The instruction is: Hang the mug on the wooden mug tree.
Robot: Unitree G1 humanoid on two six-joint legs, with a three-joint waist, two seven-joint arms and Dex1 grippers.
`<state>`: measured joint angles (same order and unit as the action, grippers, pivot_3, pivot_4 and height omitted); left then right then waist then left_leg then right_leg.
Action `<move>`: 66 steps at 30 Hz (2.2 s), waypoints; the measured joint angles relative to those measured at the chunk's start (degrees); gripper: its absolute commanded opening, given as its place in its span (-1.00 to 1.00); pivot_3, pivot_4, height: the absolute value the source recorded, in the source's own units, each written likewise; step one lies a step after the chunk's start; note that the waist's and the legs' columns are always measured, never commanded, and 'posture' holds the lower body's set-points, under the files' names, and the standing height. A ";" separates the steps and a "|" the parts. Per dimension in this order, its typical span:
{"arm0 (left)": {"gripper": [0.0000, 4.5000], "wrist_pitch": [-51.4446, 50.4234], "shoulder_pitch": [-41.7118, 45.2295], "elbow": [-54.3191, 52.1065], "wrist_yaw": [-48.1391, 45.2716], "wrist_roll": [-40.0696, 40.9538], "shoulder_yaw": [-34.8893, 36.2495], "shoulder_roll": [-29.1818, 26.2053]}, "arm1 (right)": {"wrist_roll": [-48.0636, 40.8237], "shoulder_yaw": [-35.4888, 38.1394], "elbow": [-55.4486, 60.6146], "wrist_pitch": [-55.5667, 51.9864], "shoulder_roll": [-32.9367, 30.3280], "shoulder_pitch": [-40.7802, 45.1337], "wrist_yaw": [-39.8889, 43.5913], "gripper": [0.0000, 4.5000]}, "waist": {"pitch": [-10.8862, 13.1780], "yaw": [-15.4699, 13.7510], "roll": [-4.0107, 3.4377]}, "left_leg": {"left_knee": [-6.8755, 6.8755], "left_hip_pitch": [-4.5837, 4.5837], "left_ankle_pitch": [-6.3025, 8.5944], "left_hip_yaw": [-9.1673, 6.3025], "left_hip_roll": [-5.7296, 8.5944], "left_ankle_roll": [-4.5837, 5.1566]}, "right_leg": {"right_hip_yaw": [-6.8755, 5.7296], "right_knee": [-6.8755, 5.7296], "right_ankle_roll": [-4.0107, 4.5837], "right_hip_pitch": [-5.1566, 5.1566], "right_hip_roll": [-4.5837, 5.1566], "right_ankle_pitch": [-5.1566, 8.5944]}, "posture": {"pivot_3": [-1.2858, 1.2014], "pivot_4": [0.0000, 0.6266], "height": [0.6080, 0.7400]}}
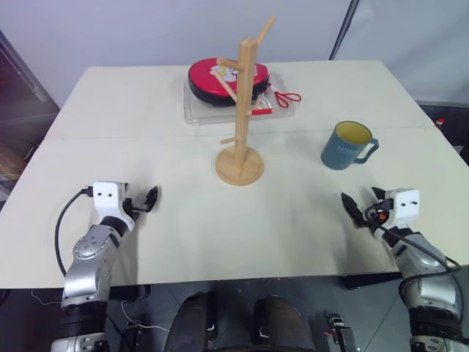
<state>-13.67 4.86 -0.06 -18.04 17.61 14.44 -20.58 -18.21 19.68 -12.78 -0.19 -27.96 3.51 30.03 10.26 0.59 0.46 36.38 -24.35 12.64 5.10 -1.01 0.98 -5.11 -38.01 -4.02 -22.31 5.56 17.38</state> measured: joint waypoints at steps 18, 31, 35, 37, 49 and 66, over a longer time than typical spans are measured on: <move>1.00 -0.63 -1.55 -5.00 -6.22 2.47 -1.03 -0.30 | -0.82 0.05 -0.98 -0.01 0.03 1.50 -1.13 0.99 | 0.00 0.00 0.00 | 0.00 -0.01 0.00 0.01 0.00 0.00 | 0.00 0.00 0.00 0.00 0.00 0.00 | 0.03 -0.52 1.00; 1.00 -4.93 -5.41 -23.92 -27.50 11.36 -15.08 -6.46 | 3.57 0.39 -6.20 0.74 -0.15 9.35 -10.85 0.99 | -0.06 0.08 -0.13 | 0.01 0.01 -0.01 0.02 0.01 -0.02 | 0.03 0.00 0.02 0.01 -0.01 0.01 | 0.03 -0.52 1.00; 1.00 -5.75 -2.11 -25.68 -27.96 10.97 -18.10 -6.50 | 4.67 0.51 -10.83 2.13 -0.31 13.75 -12.90 0.99 | -0.07 0.15 -0.14 | 0.03 0.01 -0.02 0.02 0.01 -0.01 | 0.04 -0.01 0.01 0.01 -0.04 0.01 | 0.03 -0.52 1.00; 1.00 -5.79 -1.50 -25.87 -27.80 10.44 -18.93 -6.24 | 5.14 0.69 -13.55 2.70 -0.56 16.06 -13.75 0.99 | -0.07 0.20 -0.14 | 0.03 0.01 -0.02 0.03 0.01 -0.01 | 0.04 -0.02 0.01 0.01 -0.05 0.01 | 0.03 -0.52 1.00; 1.00 -5.94 0.63 -25.87 -26.95 10.35 -20.38 -5.75 | 6.84 0.89 -30.55 9.49 -2.41 25.04 -13.81 0.99 | -0.06 0.21 -0.14 | 0.07 0.00 -0.03 0.03 0.01 -0.01 | 0.04 -0.02 0.01 0.03 -0.07 0.01 | 0.03 -0.52 1.00; 1.00 -6.02 2.46 -25.85 -26.90 9.91 -20.43 -5.75 | 8.10 -0.23 -46.33 15.67 -2.43 33.69 -11.01 0.45 | -0.06 0.24 -0.14 | 0.09 0.00 -0.20 0.02 0.00 -0.30 | 0.04 -0.02 0.01 0.04 -0.08 0.01 | 0.03 -0.52 1.00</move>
<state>-19.69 7.32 -25.91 -44.94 27.52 -6.00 -26.33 -10.11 19.45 -59.11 15.48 -30.39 37.20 19.02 10.20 0.83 0.31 36.47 -24.35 12.44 5.12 -1.00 0.68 -5.07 -38.04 -4.01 -22.27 5.47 17.39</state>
